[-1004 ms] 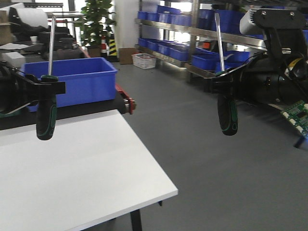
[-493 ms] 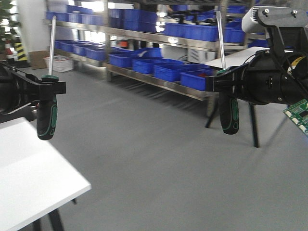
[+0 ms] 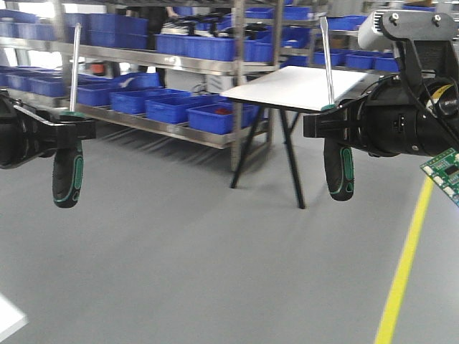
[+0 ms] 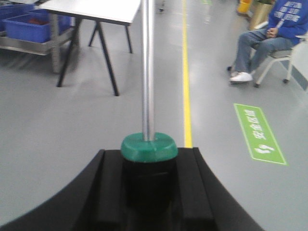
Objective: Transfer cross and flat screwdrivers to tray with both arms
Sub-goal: 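Hold both screwdrivers upright while the base turns away from the table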
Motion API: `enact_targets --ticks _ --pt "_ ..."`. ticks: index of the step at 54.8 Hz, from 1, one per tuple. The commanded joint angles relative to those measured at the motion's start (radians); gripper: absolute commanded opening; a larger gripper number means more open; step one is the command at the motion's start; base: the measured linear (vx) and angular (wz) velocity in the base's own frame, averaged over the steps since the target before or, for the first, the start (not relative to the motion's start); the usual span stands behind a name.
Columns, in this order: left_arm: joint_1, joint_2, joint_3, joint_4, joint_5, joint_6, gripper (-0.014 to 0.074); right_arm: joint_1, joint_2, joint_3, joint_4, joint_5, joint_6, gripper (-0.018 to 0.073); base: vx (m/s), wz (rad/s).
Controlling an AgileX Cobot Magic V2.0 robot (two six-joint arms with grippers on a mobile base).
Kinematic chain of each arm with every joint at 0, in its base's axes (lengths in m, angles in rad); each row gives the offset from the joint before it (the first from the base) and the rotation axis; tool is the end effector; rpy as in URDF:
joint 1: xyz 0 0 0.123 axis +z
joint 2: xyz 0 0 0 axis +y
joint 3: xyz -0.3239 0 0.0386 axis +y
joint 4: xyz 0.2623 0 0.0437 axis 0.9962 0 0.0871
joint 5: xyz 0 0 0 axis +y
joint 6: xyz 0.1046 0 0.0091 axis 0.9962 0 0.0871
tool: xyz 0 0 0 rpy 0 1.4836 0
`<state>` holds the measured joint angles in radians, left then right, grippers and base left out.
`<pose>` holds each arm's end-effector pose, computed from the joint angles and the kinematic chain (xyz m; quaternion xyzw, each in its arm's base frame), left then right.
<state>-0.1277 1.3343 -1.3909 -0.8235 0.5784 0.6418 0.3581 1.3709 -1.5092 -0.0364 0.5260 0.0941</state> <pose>0.3057 -0.0817 0.4794 0.1372 0.7778 -0.2274 0.5696 0.3074 0.1130 0.4965 -0.1131 0.7969 0.1167 0.5818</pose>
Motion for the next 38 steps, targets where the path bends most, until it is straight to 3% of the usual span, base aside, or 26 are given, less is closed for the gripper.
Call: enact_targets --ticks 1,18,38 --pt "-0.004 -0.035 -0.038 -0.046 -0.059 -0.008 0.0004 -0.002 -0.035 -0.038 -0.007 -0.106 0.003 -0.0008 0.18 -0.52" --pt "-0.004 -0.035 -0.038 -0.046 -0.058 -0.008 0.0004 -0.002 -0.035 -0.038 -0.007 -0.105 0.003 -0.0008 0.24 -0.45" --pt "-0.004 -0.035 -0.038 -0.046 -0.059 -0.008 0.0004 -0.002 -0.035 -0.038 -0.007 -0.106 0.003 -0.0008 0.34 -0.23"
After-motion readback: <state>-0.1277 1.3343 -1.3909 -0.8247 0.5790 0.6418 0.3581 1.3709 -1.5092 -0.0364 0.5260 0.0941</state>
